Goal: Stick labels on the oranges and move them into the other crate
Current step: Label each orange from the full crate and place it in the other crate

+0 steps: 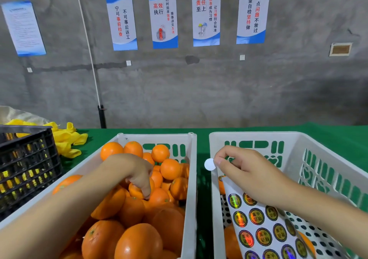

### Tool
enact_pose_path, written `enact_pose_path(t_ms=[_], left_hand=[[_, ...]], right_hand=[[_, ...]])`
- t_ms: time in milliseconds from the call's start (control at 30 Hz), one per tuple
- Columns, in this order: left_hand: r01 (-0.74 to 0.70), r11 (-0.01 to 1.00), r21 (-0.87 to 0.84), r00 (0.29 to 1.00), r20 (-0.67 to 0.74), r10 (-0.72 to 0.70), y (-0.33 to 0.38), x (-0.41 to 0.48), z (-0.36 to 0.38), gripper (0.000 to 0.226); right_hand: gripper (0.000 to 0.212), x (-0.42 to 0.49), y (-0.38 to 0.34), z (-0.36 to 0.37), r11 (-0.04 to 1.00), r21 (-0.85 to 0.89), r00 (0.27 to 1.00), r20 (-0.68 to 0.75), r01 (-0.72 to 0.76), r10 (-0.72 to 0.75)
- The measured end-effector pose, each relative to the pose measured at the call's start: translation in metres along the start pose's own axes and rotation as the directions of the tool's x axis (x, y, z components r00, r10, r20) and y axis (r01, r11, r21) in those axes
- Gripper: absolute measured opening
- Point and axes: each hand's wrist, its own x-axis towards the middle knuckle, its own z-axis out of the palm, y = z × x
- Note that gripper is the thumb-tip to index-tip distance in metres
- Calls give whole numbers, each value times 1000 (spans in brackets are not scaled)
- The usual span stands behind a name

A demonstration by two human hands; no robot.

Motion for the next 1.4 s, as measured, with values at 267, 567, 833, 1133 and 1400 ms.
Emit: enact_pose_path(t_ms=[267,567,833,1133,1400], left_hand=[[-22,993,-116,992,-126,7,6,-2,6,63],[-757,317,-571,608,-793,26,65,-39,-12,42],[-818,161,-553,576,-792,202,100,-45,14,52],[-828,178,-531,560,-799,220,98,-44,14,46],[-807,169,-565,590,-779,211,98,-44,14,43]], right_hand=[[22,0,0,-1,999,44,995,-103,9,-5],[19,7,11,-13,982,-137,926,-371,-132,73],[20,2,-2,-27,901,-434,907,-386,-18,-167],[14,1,-4,-23,863,-503,923,-310,44,-227],[16,2,-3,-23,865,-500,909,-342,38,-238]])
